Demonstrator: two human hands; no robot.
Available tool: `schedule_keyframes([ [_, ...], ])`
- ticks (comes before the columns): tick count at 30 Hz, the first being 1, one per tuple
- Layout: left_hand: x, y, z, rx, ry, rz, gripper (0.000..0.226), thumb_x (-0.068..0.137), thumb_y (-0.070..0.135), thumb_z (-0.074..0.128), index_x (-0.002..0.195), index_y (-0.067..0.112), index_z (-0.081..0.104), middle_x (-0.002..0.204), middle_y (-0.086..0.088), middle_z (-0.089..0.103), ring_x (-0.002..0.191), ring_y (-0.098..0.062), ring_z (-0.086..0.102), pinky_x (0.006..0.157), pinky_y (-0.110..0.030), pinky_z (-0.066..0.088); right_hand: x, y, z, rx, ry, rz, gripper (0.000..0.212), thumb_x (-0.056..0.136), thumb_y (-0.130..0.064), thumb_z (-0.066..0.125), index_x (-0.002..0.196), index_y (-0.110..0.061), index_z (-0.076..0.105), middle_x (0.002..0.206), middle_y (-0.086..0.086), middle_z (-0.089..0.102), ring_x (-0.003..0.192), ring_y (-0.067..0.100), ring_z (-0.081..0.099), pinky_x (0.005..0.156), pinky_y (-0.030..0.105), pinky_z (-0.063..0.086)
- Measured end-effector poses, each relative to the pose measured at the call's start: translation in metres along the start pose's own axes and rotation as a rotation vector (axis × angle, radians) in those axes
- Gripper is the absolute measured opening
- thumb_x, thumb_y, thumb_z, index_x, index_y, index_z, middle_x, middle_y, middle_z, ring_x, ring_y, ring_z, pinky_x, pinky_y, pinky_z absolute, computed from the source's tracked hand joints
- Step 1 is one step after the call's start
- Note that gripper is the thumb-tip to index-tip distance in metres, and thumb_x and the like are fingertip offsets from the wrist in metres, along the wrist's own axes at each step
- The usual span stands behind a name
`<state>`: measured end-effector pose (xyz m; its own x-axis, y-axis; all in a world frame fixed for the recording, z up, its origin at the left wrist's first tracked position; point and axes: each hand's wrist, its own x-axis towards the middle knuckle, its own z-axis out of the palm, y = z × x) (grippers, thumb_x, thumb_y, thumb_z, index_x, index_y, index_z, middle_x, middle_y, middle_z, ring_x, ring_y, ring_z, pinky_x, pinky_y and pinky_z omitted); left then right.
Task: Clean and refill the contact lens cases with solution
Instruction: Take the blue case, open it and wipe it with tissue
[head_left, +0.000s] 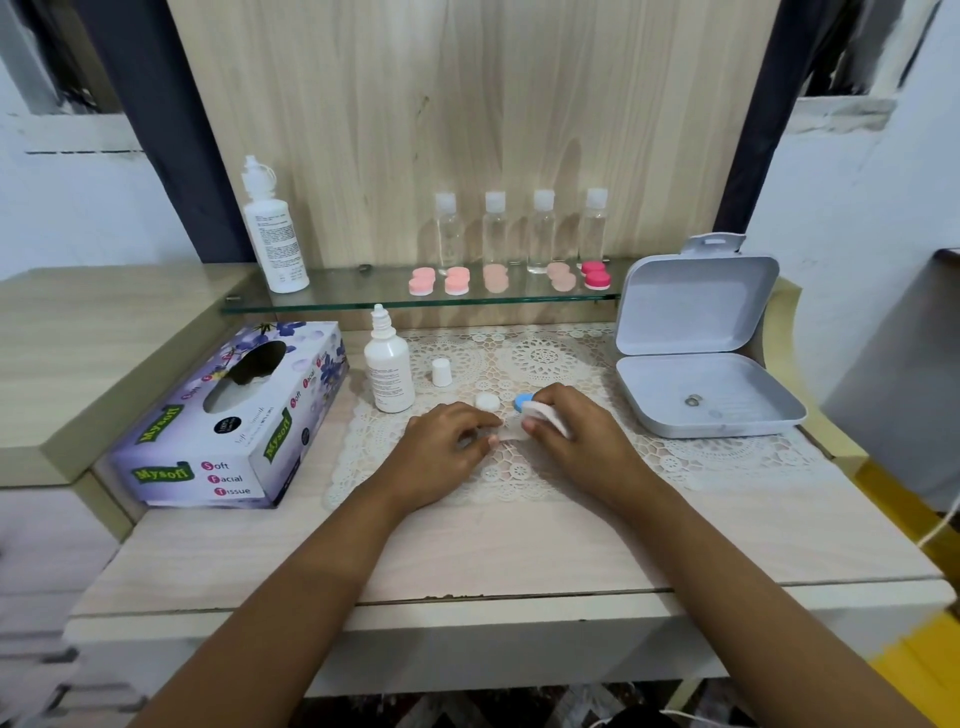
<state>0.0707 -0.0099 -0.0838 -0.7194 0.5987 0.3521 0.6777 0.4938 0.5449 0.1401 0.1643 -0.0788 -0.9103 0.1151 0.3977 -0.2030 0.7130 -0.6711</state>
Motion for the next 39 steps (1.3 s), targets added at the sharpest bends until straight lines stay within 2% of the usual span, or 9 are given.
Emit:
schedule_keyframes([
  [3, -0.001, 0.004, -0.002, -0.058, 0.015, -0.019, 0.022, 0.093, 0.024, 0.056, 0.108, 0.015, 0.069, 0.104, 0.0, 0.067, 0.099, -0.015, 0.058, 0.09, -0.036, 0.045, -0.003, -0.007, -0.003, 0.14, -0.003, 0.033, 0.004, 0.091, -0.026, 0.057, 0.089, -0.025, 0.053, 0.085, -0.005, 0.062, 0.078, 0.008, 0.054, 0.067, 0.014, 0.038],
  [11, -0.001, 0.009, -0.002, -0.14, 0.058, -0.103, 0.023, 0.096, 0.023, 0.049, 0.101, 0.011, 0.068, 0.087, -0.002, 0.07, 0.083, -0.017, 0.063, 0.076, -0.031, 0.047, -0.006, -0.008, -0.002, 0.091, -0.069, -0.019, 0.022, 0.086, -0.02, 0.063, 0.088, -0.036, 0.048, 0.08, -0.009, 0.06, 0.069, 0.001, 0.053, 0.061, 0.011, 0.038],
  [16, -0.003, 0.011, -0.004, -0.294, 0.094, -0.055, 0.012, 0.089, 0.026, 0.061, 0.101, 0.028, 0.062, 0.089, 0.008, 0.067, 0.081, 0.002, 0.061, 0.073, -0.011, 0.045, -0.002, -0.01, -0.003, 0.161, 0.048, 0.03, 0.015, 0.086, -0.017, 0.064, 0.09, -0.028, 0.054, 0.079, -0.014, 0.06, 0.073, -0.008, 0.054, 0.063, 0.006, 0.037],
  [19, -0.004, 0.01, -0.004, -0.243, 0.1, -0.008, 0.031, 0.08, 0.024, 0.072, 0.109, 0.025, 0.063, 0.091, 0.014, 0.063, 0.083, -0.002, 0.057, 0.073, -0.01, 0.043, -0.002, -0.011, -0.003, 0.19, 0.106, 0.037, 0.014, 0.086, -0.017, 0.064, 0.088, -0.027, 0.055, 0.078, -0.019, 0.058, 0.075, -0.015, 0.053, 0.064, 0.004, 0.036],
  [23, -0.003, 0.011, -0.002, -0.18, 0.158, 0.064, 0.026, 0.081, 0.022, 0.072, 0.105, 0.017, 0.067, 0.089, 0.011, 0.065, 0.08, 0.001, 0.058, 0.069, -0.004, 0.038, -0.002, -0.009, -0.002, 0.146, 0.158, 0.036, 0.008, 0.084, -0.016, 0.066, 0.086, -0.021, 0.061, 0.073, -0.022, 0.057, 0.071, -0.016, 0.053, 0.061, 0.003, 0.036],
  [26, -0.003, 0.012, -0.003, -0.178, 0.172, 0.088, 0.023, 0.082, 0.023, 0.07, 0.103, 0.016, 0.067, 0.085, 0.016, 0.064, 0.074, 0.006, 0.056, 0.069, -0.007, 0.04, -0.004, -0.01, 0.002, 0.107, 0.235, -0.032, 0.01, 0.081, -0.016, 0.07, 0.09, -0.011, 0.068, 0.074, -0.015, 0.061, 0.07, -0.007, 0.055, 0.062, 0.004, 0.037],
  [30, -0.002, 0.011, -0.005, -0.188, 0.196, 0.099, 0.02, 0.083, 0.022, 0.069, 0.102, 0.017, 0.068, 0.087, 0.011, 0.068, 0.075, 0.0, 0.058, 0.069, -0.013, 0.044, -0.007, -0.008, 0.007, 0.094, 0.229, -0.177, 0.017, 0.082, -0.016, 0.069, 0.098, -0.012, 0.073, 0.095, 0.001, 0.067, 0.09, 0.002, 0.059, 0.079, 0.007, 0.042],
  [36, -0.002, 0.01, -0.004, -0.195, 0.2, 0.084, 0.02, 0.082, 0.022, 0.071, 0.101, 0.019, 0.069, 0.084, 0.015, 0.066, 0.075, 0.0, 0.058, 0.07, -0.012, 0.044, -0.004, -0.006, 0.005, 0.221, 0.216, -0.097, 0.018, 0.08, -0.005, 0.069, 0.097, -0.01, 0.073, 0.093, -0.002, 0.065, 0.089, -0.011, 0.057, 0.077, 0.004, 0.039],
  [39, -0.001, 0.011, -0.003, -0.186, 0.204, 0.096, 0.022, 0.081, 0.023, 0.072, 0.102, 0.018, 0.068, 0.083, 0.019, 0.064, 0.074, 0.001, 0.058, 0.07, -0.012, 0.044, -0.002, -0.005, 0.005, 0.229, 0.265, -0.083, 0.016, 0.082, -0.007, 0.068, 0.096, -0.009, 0.073, 0.091, 0.002, 0.069, 0.084, -0.006, 0.06, 0.076, 0.007, 0.042],
])
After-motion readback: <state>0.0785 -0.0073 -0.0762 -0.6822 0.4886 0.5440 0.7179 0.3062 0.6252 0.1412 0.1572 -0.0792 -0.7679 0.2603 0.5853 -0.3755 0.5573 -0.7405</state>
